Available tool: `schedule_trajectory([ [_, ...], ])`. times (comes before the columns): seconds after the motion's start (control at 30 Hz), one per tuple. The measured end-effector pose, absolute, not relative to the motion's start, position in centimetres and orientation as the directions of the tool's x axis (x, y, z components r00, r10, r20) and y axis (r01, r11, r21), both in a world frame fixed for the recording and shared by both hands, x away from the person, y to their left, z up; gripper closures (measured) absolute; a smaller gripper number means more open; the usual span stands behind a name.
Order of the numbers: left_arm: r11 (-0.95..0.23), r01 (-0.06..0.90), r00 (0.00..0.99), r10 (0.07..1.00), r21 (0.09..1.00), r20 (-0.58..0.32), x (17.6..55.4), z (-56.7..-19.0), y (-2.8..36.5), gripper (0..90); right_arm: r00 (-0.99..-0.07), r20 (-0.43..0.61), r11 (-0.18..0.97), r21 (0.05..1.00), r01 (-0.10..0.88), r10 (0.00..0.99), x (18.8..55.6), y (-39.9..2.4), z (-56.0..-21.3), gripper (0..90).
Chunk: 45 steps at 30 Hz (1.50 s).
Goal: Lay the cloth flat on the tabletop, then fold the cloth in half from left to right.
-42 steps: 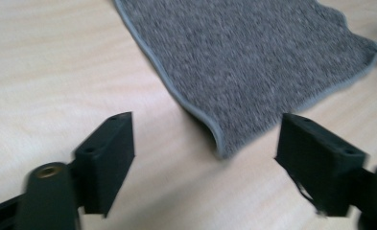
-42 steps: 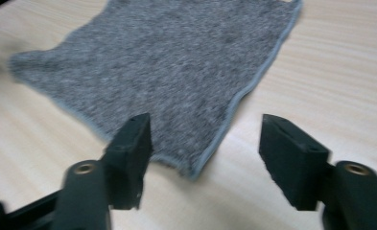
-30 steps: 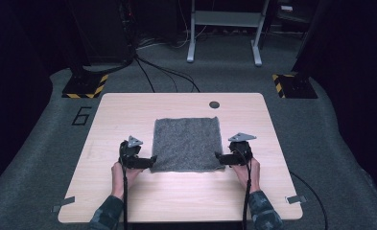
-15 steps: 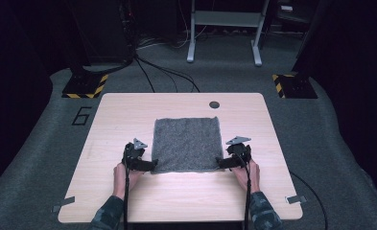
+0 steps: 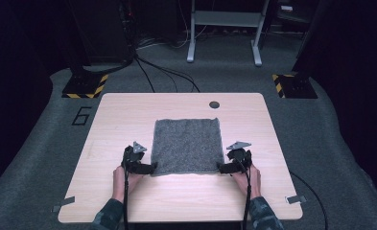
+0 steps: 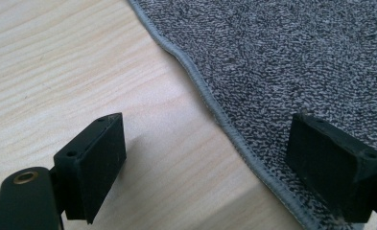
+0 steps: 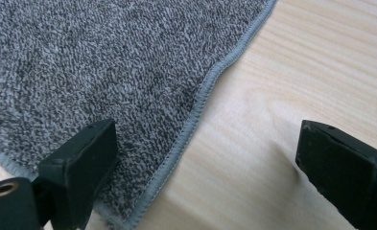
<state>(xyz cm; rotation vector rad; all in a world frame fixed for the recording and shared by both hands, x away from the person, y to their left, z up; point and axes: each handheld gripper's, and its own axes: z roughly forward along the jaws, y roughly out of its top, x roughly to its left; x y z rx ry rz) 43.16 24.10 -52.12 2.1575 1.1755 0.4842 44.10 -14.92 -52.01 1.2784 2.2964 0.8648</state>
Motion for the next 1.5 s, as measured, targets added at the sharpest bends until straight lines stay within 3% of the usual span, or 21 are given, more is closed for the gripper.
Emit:
schedule_trajectory([
  [0.8, -0.424, 0.611, 0.551, 0.834, 0.668, 0.026, 38.6, -52.0, 24.1, 12.9, -0.557, -0.025, 0.423, 0.679, 0.600, 0.830, 39.2, -15.7, -52.2, 7.1],
  [1.13, -0.367, 0.615, 0.530, 0.848, 0.698, -0.021, 40.0, -50.1, 24.8, 10.5, -0.585, -0.014, 0.421, 0.709, 0.566, 0.811, 38.9, -15.3, -50.9, 6.8],
  [1.5, -0.330, 0.634, 0.526, 0.847, 0.700, -0.078, 44.1, -48.7, 25.1, 9.5, -0.661, 0.009, 0.439, 0.740, 0.509, 0.751, 38.8, -11.3, -48.5, 7.5],
])
